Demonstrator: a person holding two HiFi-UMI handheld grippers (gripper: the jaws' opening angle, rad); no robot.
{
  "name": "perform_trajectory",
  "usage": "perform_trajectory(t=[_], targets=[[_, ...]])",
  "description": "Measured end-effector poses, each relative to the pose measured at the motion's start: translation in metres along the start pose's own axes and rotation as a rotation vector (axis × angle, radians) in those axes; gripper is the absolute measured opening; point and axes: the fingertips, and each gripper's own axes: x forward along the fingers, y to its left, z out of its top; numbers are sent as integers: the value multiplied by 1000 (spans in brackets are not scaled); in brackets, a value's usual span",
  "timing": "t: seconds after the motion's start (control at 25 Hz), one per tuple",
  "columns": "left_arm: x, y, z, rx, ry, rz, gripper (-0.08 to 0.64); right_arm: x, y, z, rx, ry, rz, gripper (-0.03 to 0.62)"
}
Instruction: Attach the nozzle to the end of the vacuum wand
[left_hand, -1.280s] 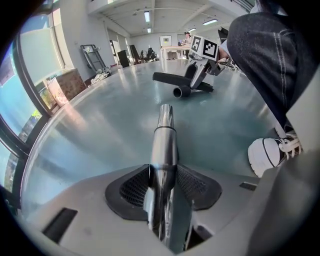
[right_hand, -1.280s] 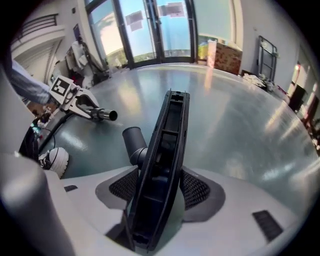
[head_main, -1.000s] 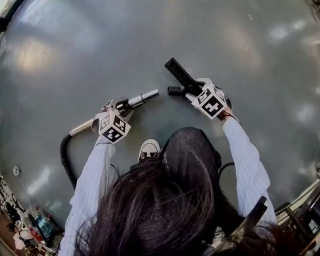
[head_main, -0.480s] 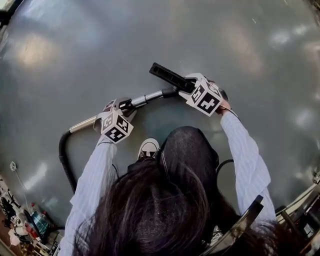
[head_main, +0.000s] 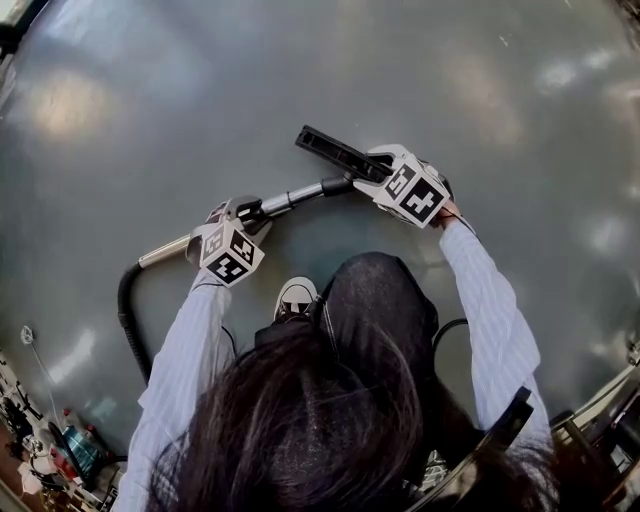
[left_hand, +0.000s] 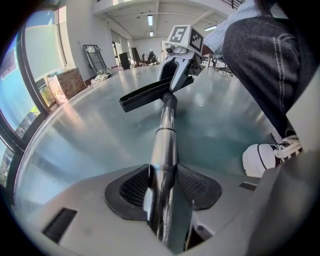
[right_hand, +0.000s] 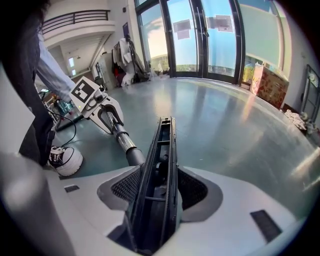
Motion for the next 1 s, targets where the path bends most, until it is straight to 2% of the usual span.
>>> perform_trajectory(t=[0.16,0.52,0.76,1.0], targets=[[4,-1,-5,2,-14,-9,175,2,-1,-1,35,-12,17,236],[1,-1,3,18,-40,-30,175,-8,1,2,-9,6,81,236],[2,-2,4,22,-54,-47,175,-10,1,5,30,-27,87,236],[-4,-6,8,-18,-112,-98,169,-6,4,7,-30,0,82,236]])
